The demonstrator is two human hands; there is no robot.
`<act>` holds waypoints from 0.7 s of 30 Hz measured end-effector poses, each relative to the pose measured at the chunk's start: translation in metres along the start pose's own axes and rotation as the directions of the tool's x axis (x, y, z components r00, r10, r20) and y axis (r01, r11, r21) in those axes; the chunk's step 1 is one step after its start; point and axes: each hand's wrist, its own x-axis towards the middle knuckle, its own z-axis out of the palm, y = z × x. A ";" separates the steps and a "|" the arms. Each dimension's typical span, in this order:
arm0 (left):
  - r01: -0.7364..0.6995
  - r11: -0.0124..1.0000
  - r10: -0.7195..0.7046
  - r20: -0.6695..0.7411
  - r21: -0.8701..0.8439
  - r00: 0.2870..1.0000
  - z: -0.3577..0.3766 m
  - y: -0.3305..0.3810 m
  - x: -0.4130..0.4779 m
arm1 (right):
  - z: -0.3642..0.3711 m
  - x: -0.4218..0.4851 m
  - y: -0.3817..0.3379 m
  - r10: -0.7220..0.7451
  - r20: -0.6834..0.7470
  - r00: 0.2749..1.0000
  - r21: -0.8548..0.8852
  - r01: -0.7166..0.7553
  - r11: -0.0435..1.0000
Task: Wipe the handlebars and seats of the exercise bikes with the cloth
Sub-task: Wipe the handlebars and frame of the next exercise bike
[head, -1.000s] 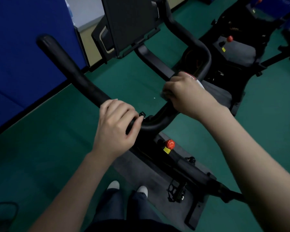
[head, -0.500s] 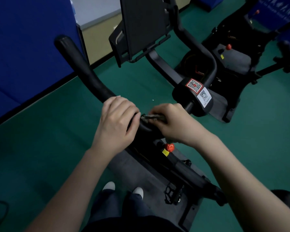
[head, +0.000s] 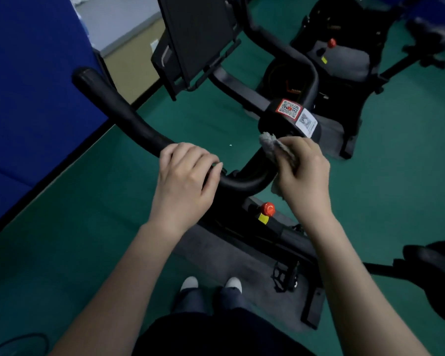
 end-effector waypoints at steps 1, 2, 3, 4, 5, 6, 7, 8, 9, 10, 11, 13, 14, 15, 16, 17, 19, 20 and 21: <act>-0.020 1.000 0.021 0.021 -0.017 1.000 -0.002 0.001 0.001 | 0.001 -0.008 0.001 0.031 -0.053 0.998 0.033 -0.030 0.999; -0.049 0.998 0.050 0.042 -0.044 0.998 -0.003 0.002 0.002 | 0.002 -0.015 0.002 0.060 -0.095 0.994 0.057 -0.055 0.997; -0.084 0.994 0.089 0.060 -0.074 0.994 -0.003 0.004 0.003 | 0.003 -0.023 0.003 0.089 -0.128 0.988 0.077 -0.079 0.994; -0.122 0.987 0.130 0.073 -0.101 0.989 -0.003 0.007 0.003 | 0.004 -0.031 0.004 0.119 -0.156 0.981 0.095 -0.105 0.990; -0.158 0.980 0.168 0.078 -0.121 0.983 -0.003 0.010 0.004 | 0.005 -0.039 0.006 0.150 -0.174 0.973 0.108 -0.133 0.985; -0.190 0.972 0.202 0.075 -0.141 0.976 -0.002 0.014 0.004 | 0.006 -0.046 0.008 0.182 -0.184 0.966 0.109 -0.164 0.980; -0.221 0.961 0.234 0.067 -0.166 0.970 -0.001 0.018 0.003 | 0.006 -0.054 0.011 0.216 -0.187 0.958 0.098 -0.200 0.975; -0.251 0.948 0.266 0.052 -0.197 0.963 0.001 0.023 0.001 | 0.006 -0.061 0.015 0.251 -0.185 0.950 0.080 -0.240 0.967; -0.282 0.931 0.297 0.034 -0.230 0.954 0.002 0.027 -0.001 | 0.005 -0.069 0.018 0.287 -0.185 0.940 0.068 -0.279 0.958; -0.314 0.913 0.328 0.014 -0.261 0.944 0.004 0.030 -0.004 | 0.004 -0.077 0.022 0.319 -0.195 0.928 0.065 -0.312 0.948; -0.343 0.894 0.358 0.000 -0.289 0.934 0.006 0.033 -0.006 | 0.003 -0.083 0.024 0.342 -0.212 0.915 0.068 -0.336 0.940; -0.386 0.860 0.406 -0.010 -0.334 0.914 0.011 0.039 -0.012 | -0.002 -0.097 0.028 0.373 -0.246 0.895 0.063 -0.369 0.927; -0.400 0.846 0.426 -0.004 -0.353 0.905 0.014 0.041 -0.015 | -0.004 -0.103 0.030 0.386 -0.258 0.886 0.055 -0.385 0.921; -0.408 0.834 0.443 0.012 -0.371 0.896 0.017 0.044 -0.019 | -0.008 -0.110 0.032 0.398 -0.268 0.877 0.048 -0.401 0.915; -0.413 0.824 0.460 0.032 -0.387 0.887 0.019 0.047 -0.023 | -0.012 -0.116 0.035 0.411 -0.278 0.868 0.043 -0.416 0.908; -0.419 0.814 0.479 0.057 -0.401 0.876 0.021 0.050 -0.026 | -0.015 -0.122 0.036 0.424 -0.289 0.858 0.042 -0.431 0.901; -0.432 0.798 0.519 0.114 -0.421 0.847 0.026 0.056 -0.034 | -0.023 -0.135 0.040 0.445 -0.308 0.841 0.038 -0.456 0.889; -0.436 0.792 0.537 0.147 -0.428 0.831 0.028 0.059 -0.038 | -0.026 -0.141 0.042 0.451 -0.314 0.835 0.035 -0.464 0.885; -0.436 0.789 0.551 0.185 -0.433 0.814 0.031 0.062 -0.042 | -0.029 -0.148 0.044 0.459 -0.317 0.830 0.037 -0.473 0.881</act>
